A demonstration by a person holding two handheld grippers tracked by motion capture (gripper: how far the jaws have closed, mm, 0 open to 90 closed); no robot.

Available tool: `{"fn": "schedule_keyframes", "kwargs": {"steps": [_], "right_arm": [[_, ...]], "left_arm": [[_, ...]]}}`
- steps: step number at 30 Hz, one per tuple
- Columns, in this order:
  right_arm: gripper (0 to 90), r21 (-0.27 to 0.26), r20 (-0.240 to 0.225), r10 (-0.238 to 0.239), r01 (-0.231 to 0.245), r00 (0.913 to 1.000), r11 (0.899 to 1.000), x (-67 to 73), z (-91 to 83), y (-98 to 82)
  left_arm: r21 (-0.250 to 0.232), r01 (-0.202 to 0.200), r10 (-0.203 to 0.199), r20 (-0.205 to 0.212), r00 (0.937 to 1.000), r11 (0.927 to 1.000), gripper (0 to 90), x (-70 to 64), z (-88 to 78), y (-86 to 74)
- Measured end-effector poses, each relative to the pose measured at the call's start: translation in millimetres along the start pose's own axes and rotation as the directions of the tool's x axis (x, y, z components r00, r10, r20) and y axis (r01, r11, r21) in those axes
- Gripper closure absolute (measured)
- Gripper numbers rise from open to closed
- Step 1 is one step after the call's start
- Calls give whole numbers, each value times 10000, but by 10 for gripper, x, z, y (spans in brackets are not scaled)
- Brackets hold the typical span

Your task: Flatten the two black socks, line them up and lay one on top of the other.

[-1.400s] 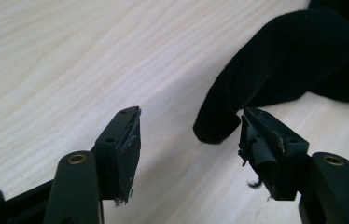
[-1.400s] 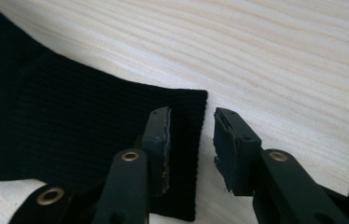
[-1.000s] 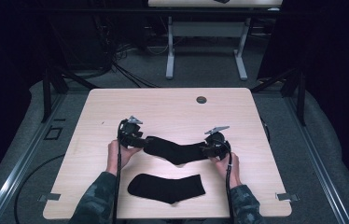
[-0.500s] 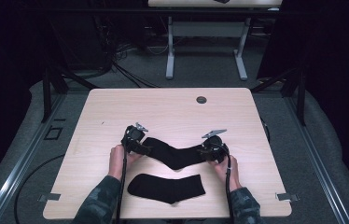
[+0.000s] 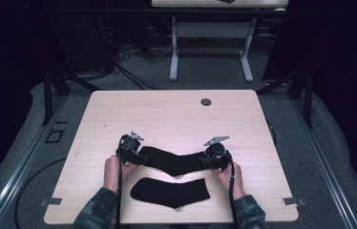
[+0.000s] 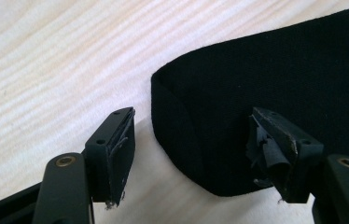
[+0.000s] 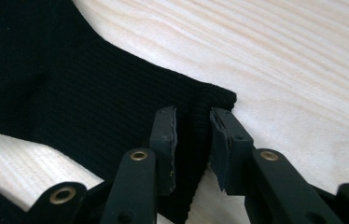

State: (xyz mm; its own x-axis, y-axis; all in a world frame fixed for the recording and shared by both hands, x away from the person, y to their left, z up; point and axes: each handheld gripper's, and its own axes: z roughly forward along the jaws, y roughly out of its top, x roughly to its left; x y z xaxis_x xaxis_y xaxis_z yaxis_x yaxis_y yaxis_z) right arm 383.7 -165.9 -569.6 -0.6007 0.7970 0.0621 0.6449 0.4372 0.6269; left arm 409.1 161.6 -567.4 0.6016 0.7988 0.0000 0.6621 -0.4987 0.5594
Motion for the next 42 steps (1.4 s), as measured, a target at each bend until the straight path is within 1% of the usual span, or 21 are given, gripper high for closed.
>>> {"fn": "schedule_keyframes", "kwargs": {"steps": [1,2,3,6,9,11,13,15,16,17,21,22,24,25,27,28,29,33,36,38,42], "right_arm": [[714,-22,-8,19,-19,10000,10000,6,0,-2],[713,12,-2,-32,32,10000,10000,8,-2,-4],[713,65,-35,-82,82,10000,9999,9,-6,-3],[713,-19,-108,-41,41,9999,10000,33,-3,-10],[712,-11,-176,-145,144,9997,9999,48,-6,-18],[713,-58,-181,-78,77,9998,10000,64,-2,-20],[713,27,-205,-152,152,9997,9999,67,-7,-20],[713,-159,-309,-60,55,9995,9999,85,5,-26],[713,18,-275,-211,212,9994,9998,81,-7,-23],[713,-2,-249,-179,179,9995,9998,89,-7,-26],[713,-47,-338,-194,193,9992,9998,98,-16,-44],[713,-70,-351,-193,191,9992,9998,99,-19,-49],[713,-102,-426,-120,115,9990,9999,102,-25,-58],[714,-40,-376,-184,183,9991,9998,95,-33,-64],[715,-75,-452,-184,181,9988,9998,88,-40,-74],[715,-35,-456,-156,154,9988,9999,85,-48,-80],[715,-48,-414,-191,189,9990,9998,78,-54,-90],[715,-139,-442,-87,81,9990,9999,51,-76,-121],[715,-28,-395,-117,116,9991,9999,23,-100,-139],[712,-69,-431,-104,101,9990,9999,14,-105,-148],[706,-53,-398,-122,120,9991,9999,10,-116,-161]], "left_arm": [[27,-1,1,47,10000,10000,327,0,-12,-14],[21,18,-18,-16,10000,10000,326,-3,-19,-28],[55,27,-27,51,10000,10000,326,-2,-34,-43],[67,35,-35,38,10000,10000,325,-10,-59,-82],[28,64,-64,-23,10000,10000,326,-18,-83,-122],[15,49,-49,-36,10000,10000,325,-18,-97,-146],[51,82,-82,13,10000,10000,325,-15,-112,-164],[70,81,-81,-12,10000,9999,325,-16,-125,-180],[42,100,-100,-42,9999,9999,325,-20,-129,-189],[56,92,-92,8,10000,9999,325,-22,-136,-198],[41,54,-54,-34,10000,10000,325,-54,-156,-233],[89,18,-19,45,10000,10000,325,-59,-165,-240],[30,8,-8,21,10000,10000,324,-77,-171,-257],[57,-11,11,53,10000,10000,324,-83,-177,-262],[68,-30,30,98,9999,10000,323,-100,-183,-270],[68,-69,68,34,10000,10000,322,-111,-184,-273],[80,-104,103,76,9999,9999,322,-116,-186,-274],[63,-190,189,164,9997,9998,316,-154,-183,-274],[93,-269,267,161,9995,9996,310,-186,-183,-271],[97,-268,266,219,9994,9996,310,-196,-186,-275],[56,-277,276,184,9994,9996,310,-210,-195,-294]]}}
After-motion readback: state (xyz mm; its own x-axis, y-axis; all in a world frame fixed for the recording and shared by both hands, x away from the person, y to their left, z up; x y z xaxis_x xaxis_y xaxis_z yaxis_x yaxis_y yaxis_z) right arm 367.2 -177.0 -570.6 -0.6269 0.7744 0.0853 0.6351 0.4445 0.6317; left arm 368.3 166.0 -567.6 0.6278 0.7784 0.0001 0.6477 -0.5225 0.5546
